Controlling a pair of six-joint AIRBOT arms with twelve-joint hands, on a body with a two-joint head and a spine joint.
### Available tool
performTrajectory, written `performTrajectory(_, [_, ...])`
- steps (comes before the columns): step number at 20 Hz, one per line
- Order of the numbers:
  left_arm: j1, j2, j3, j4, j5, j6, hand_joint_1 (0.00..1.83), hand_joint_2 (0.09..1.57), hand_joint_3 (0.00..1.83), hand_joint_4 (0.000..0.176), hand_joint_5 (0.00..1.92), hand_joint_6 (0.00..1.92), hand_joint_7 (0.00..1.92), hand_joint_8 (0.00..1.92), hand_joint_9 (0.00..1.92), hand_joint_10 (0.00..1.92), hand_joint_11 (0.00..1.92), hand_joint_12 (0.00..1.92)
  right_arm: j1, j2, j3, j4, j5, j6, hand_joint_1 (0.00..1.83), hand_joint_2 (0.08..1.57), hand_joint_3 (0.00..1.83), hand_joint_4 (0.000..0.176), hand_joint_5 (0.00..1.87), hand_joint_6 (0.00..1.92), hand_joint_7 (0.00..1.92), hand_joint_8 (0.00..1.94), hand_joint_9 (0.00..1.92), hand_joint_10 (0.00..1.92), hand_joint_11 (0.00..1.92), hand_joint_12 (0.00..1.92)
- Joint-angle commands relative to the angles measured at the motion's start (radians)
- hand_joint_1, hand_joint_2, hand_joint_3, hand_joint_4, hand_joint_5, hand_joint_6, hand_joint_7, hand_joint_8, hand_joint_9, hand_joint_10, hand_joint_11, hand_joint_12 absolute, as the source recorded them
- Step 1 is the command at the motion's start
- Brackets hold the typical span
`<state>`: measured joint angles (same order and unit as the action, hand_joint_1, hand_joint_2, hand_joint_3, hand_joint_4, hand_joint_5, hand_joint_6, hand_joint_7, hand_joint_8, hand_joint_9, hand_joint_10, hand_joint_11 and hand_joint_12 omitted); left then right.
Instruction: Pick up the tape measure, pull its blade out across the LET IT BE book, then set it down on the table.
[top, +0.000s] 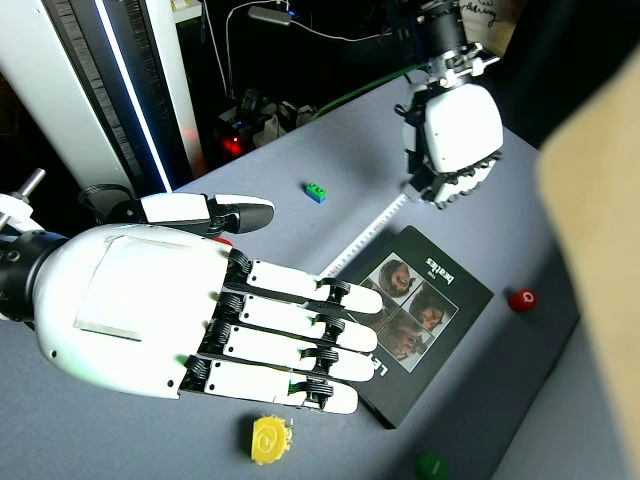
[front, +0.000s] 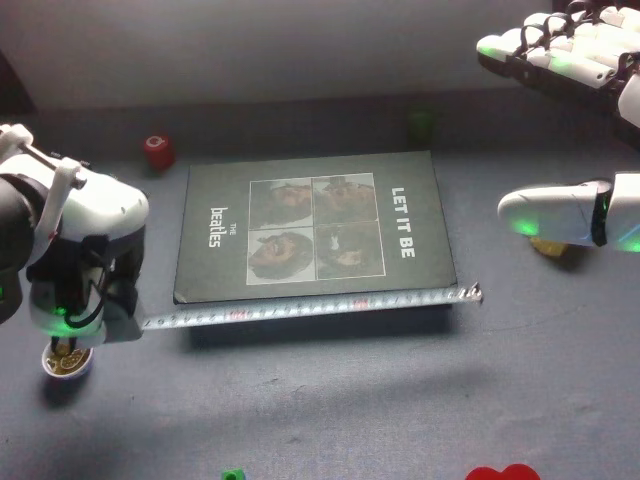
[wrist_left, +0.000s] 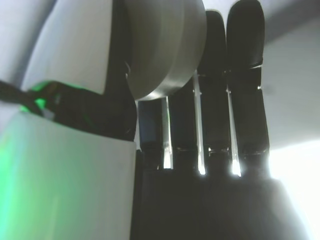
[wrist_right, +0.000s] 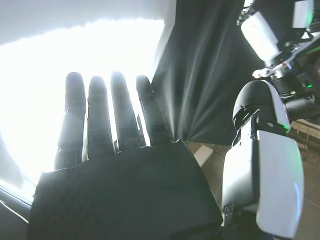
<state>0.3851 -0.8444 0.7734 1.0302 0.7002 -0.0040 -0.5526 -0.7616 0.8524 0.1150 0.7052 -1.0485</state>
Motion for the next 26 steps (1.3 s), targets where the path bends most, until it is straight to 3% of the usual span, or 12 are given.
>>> performTrajectory(1, [0.002, 0.003, -0.002, 0.065, -0.006, 0.005, 1.38, 1.09, 0.0, 0.0, 1.06, 0.64, 1.07, 0.93, 0.9, 1.24, 0.87, 1.06, 0.012, 0.008, -0.001, 0.0, 0.129, 0.006, 0.01, 1.02, 0.0, 0.027, 0.07, 0.0, 0.13, 0.0, 0.09, 0.01, 0.0, 0.53])
performTrajectory(5, [0.042, 0.0, -0.008, 0.123, -0.007, -0.07, 1.38, 1.09, 0.0, 0.0, 1.07, 0.62, 1.06, 0.93, 0.89, 1.25, 0.87, 1.06, 0.012, 0.008, -0.001, 0.0, 0.129, 0.006, 0.03, 1.01, 0.0, 0.027, 0.08, 0.01, 0.13, 0.0, 0.09, 0.0, 0.0, 0.53])
performTrajectory(15, [0.094, -0.088, 0.039, 0.134, -0.015, -0.119, 1.38, 1.08, 0.0, 0.0, 1.08, 0.61, 1.08, 0.91, 0.9, 1.25, 0.89, 1.05, 0.01, 0.008, -0.001, -0.002, 0.128, 0.005, 0.03, 1.01, 0.0, 0.027, 0.08, 0.0, 0.14, 0.0, 0.1, 0.0, 0.0, 0.53])
performTrajectory(26, [0.107, -0.117, 0.088, 0.144, -0.017, -0.124, 1.38, 1.09, 0.0, 0.0, 1.07, 0.61, 1.08, 0.91, 0.9, 1.25, 0.87, 1.04, 0.009, 0.008, -0.001, -0.001, 0.125, 0.005, 0.03, 1.01, 0.0, 0.027, 0.09, 0.0, 0.14, 0.0, 0.1, 0.0, 0.0, 0.52])
